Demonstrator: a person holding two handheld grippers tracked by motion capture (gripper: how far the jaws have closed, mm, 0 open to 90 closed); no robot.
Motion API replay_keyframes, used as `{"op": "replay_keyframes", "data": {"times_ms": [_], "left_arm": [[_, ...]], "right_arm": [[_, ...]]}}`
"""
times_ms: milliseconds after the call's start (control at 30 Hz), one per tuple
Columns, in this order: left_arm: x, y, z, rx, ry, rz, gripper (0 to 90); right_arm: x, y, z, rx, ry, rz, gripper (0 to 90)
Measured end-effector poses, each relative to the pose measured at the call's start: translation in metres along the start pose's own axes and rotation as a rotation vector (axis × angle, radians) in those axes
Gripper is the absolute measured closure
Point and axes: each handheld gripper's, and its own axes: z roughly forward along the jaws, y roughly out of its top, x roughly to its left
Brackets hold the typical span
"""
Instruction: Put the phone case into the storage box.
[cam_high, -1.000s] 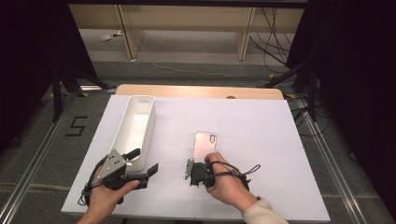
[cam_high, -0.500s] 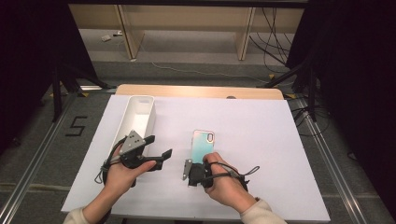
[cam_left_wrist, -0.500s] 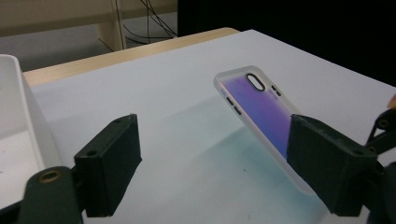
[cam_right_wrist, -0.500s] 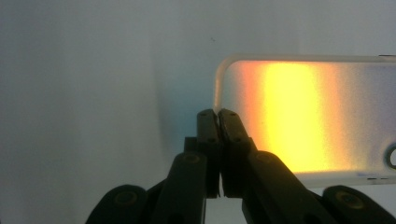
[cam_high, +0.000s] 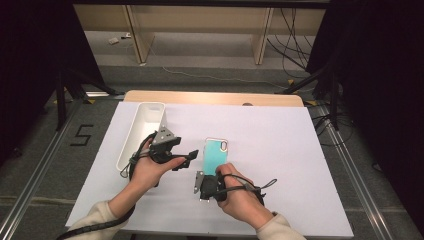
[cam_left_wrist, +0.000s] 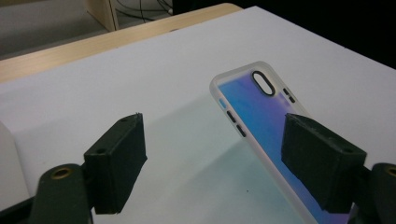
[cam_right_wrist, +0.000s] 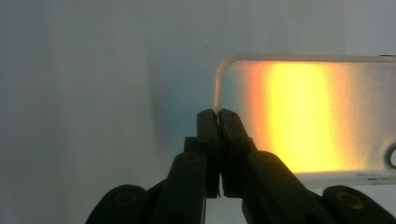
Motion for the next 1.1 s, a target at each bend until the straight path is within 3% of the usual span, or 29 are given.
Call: {"op": "replay_keyframes", "data": {"times_ms": [67,100,133,167,200,267,333,367,1100], "left_arm": [[0.001,0.003,0.004,0.018,-0.007,-0.003,23.2],[0.000,0.004,0.007,0.014,-0.006,-0.018,23.9],[0.001,0.005,0.008,0.029,-0.009,-0.008,24.2],[-0.001,0.006,0.011,0.025,-0.010,-0.026,25.0],[-0.001,0.007,0.012,0.035,-0.014,-0.023,25.9],[-0.001,0.008,0.016,0.061,-0.020,-0.023,28.0],[-0.003,0.008,0.020,0.055,-0.028,-0.048,30.4],[-0.002,0.008,0.021,0.080,-0.033,-0.042,31.0],[-0.002,0.007,0.039,0.148,-0.069,-0.118,48.2]], "right_arm": [[0.002,0.001,0.001,-0.019,-0.001,0.022,89.0],[0.001,0.001,0.001,-0.009,-0.007,-0.001,89.0],[0.000,0.001,0.000,-0.001,-0.011,-0.018,88.9],[-0.004,0.000,0.000,0.002,-0.025,-0.078,89.0],[0.003,0.002,0.000,-0.007,-0.001,0.022,89.0],[0.003,0.003,0.001,-0.015,-0.009,0.009,89.0],[0.003,0.004,0.001,-0.013,-0.004,0.010,89.0],[0.003,0.004,0.001,-0.015,-0.005,0.008,89.0],[0.005,0.006,0.002,-0.011,-0.014,-0.002,89.0]]}}
